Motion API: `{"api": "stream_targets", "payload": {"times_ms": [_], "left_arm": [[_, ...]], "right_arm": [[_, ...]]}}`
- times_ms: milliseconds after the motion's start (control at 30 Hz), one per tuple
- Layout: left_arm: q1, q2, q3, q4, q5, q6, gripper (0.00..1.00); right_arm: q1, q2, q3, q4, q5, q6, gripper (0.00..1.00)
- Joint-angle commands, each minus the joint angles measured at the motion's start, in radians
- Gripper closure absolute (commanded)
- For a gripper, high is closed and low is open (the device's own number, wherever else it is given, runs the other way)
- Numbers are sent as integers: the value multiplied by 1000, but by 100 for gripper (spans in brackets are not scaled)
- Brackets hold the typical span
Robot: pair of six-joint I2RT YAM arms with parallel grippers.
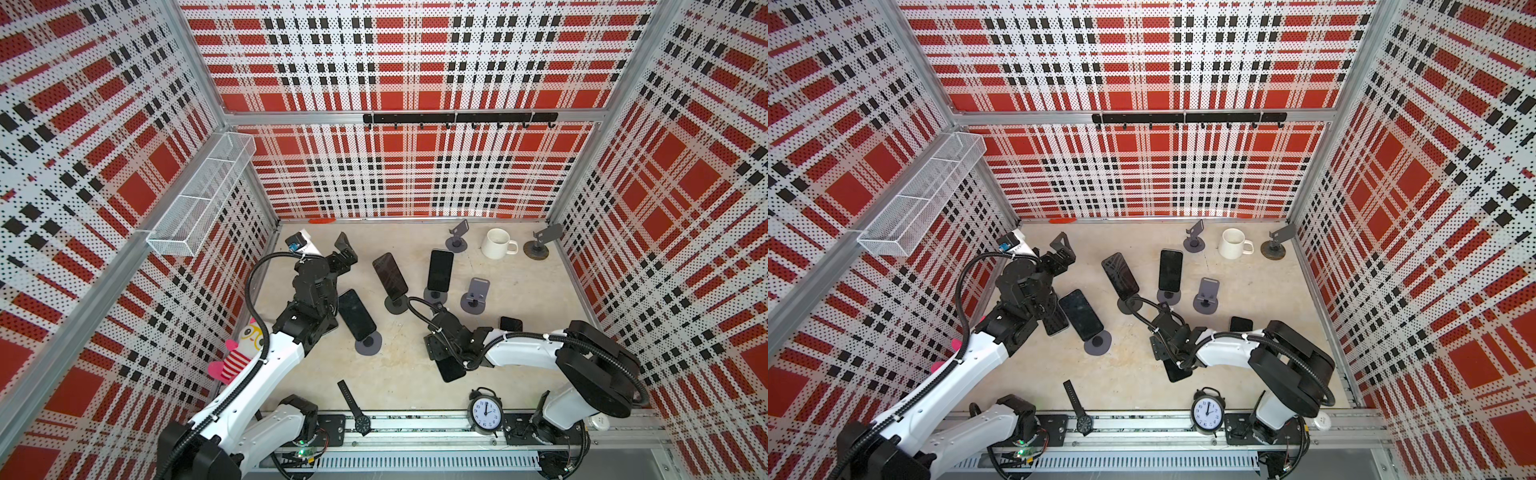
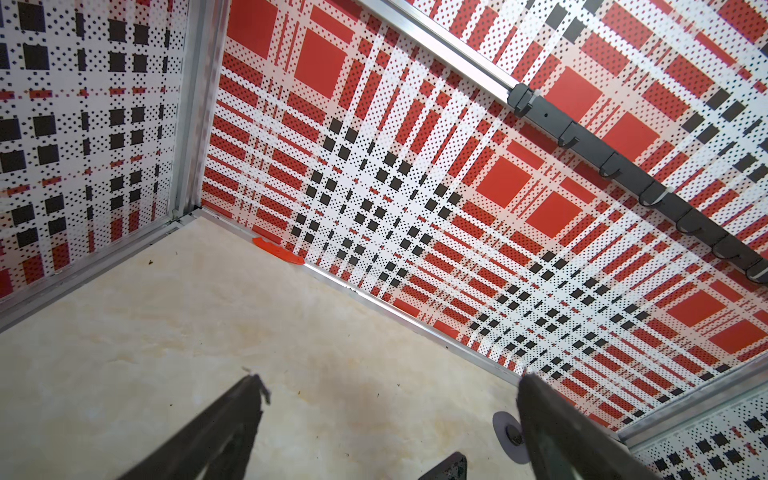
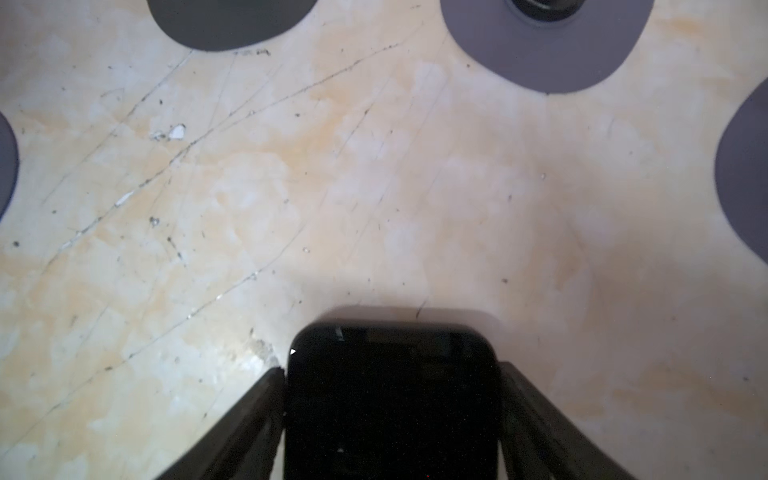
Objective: Remove the phone from the phone stand
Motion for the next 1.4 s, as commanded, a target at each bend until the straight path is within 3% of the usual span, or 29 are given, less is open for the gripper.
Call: {"api": "stream_targets", "payload": {"times_ms": [0,500,567,733,933,1133,1233,1367], "left_arm": [[3,-24,-17,24,-19,0,2],[3,-44,-63,58,-6,-7,2],[3,-49,-63,59,-6,-4,2],[3,-55,-84,77,-15,8,2],[3,-44,-91,73,-30,36,2],[3,-23,-134,141,-37,31,2],[3,3,-107,140,-49,49,2],[7,17,-81,133,-64,66,2]], "right_arm": [[14,-23,-40,53,73,16,15],[9,-369,-70,288,128,-9,12],[-15,-413,-79,327,108,-68,13],[-165,-467,-83,367,16,-66,14],[-310,-511,9,217,-49,-154,14],[-545,-571,45,36,-137,-179,21],[-652,-607,6,5,-131,-198,19],[-768,-578,5,-19,-319,-263,17]]}}
